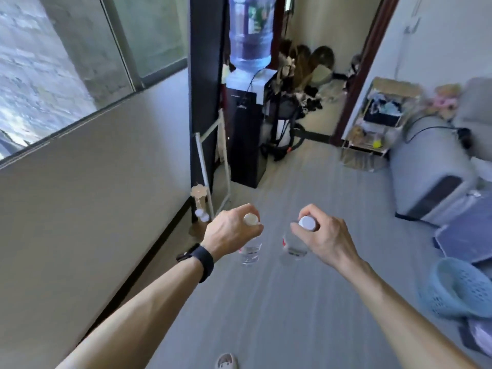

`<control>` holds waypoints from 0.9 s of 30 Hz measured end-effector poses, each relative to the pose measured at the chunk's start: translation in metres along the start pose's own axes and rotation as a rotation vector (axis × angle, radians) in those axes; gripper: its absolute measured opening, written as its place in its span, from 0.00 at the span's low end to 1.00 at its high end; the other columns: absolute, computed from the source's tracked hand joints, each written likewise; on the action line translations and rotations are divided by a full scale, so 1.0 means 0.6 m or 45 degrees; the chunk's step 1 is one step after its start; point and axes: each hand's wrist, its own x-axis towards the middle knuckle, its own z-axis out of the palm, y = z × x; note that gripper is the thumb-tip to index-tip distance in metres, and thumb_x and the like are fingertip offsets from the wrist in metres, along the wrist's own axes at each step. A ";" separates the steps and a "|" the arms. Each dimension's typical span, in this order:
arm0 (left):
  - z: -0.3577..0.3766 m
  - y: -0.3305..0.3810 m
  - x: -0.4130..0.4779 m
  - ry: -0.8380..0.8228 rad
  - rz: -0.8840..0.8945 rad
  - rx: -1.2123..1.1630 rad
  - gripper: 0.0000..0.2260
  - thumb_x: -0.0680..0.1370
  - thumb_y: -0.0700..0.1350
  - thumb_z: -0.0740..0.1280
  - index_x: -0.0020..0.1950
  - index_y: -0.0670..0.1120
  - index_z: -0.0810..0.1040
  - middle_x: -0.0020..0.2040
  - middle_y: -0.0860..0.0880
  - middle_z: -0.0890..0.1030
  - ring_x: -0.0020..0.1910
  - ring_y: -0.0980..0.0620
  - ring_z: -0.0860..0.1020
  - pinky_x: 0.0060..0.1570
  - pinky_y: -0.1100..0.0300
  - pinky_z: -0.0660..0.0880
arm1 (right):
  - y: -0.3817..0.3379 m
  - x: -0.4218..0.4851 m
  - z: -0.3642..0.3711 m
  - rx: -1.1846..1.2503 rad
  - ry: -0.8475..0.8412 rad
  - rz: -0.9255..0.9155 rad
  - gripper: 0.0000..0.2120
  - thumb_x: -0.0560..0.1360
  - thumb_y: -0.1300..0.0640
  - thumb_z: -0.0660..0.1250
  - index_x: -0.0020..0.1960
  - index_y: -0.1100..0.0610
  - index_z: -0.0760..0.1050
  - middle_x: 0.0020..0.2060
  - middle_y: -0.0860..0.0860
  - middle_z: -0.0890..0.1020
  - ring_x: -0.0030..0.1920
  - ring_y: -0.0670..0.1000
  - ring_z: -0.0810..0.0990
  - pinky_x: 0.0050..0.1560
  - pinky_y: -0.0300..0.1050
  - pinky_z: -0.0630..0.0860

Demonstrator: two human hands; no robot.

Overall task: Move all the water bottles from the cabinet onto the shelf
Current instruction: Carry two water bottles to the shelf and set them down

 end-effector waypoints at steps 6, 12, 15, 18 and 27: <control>-0.027 0.072 0.219 -0.073 0.219 -0.077 0.07 0.72 0.57 0.69 0.48 0.58 0.77 0.42 0.53 0.82 0.43 0.50 0.80 0.43 0.55 0.79 | 0.042 0.145 -0.076 -0.077 0.262 0.212 0.09 0.67 0.51 0.71 0.40 0.51 0.72 0.32 0.46 0.78 0.36 0.50 0.76 0.35 0.42 0.69; 0.011 0.146 0.427 -0.142 0.274 -0.174 0.05 0.72 0.53 0.71 0.45 0.56 0.78 0.38 0.55 0.80 0.38 0.57 0.78 0.34 0.62 0.75 | 0.146 0.287 -0.133 -0.050 0.389 0.367 0.08 0.67 0.53 0.72 0.39 0.51 0.73 0.32 0.44 0.79 0.38 0.41 0.76 0.32 0.32 0.68; 0.041 0.191 0.538 -0.174 0.274 -0.174 0.05 0.71 0.53 0.72 0.44 0.56 0.79 0.38 0.55 0.80 0.38 0.56 0.78 0.36 0.62 0.75 | 0.211 0.371 -0.168 -0.024 0.407 0.413 0.07 0.67 0.53 0.72 0.39 0.51 0.74 0.32 0.43 0.79 0.38 0.42 0.76 0.34 0.36 0.70; 0.072 0.247 0.642 -0.209 0.278 -0.139 0.05 0.71 0.54 0.72 0.44 0.58 0.78 0.40 0.55 0.81 0.40 0.56 0.79 0.38 0.60 0.78 | 0.277 0.456 -0.217 -0.013 0.382 0.423 0.08 0.67 0.52 0.72 0.40 0.51 0.74 0.32 0.43 0.78 0.38 0.44 0.76 0.35 0.37 0.71; 0.152 0.422 0.931 -0.245 0.292 -0.151 0.07 0.72 0.55 0.73 0.47 0.56 0.79 0.43 0.55 0.80 0.43 0.52 0.80 0.44 0.52 0.82 | 0.440 0.730 -0.358 -0.083 0.381 0.431 0.07 0.69 0.50 0.71 0.41 0.49 0.74 0.35 0.45 0.80 0.41 0.53 0.77 0.43 0.47 0.74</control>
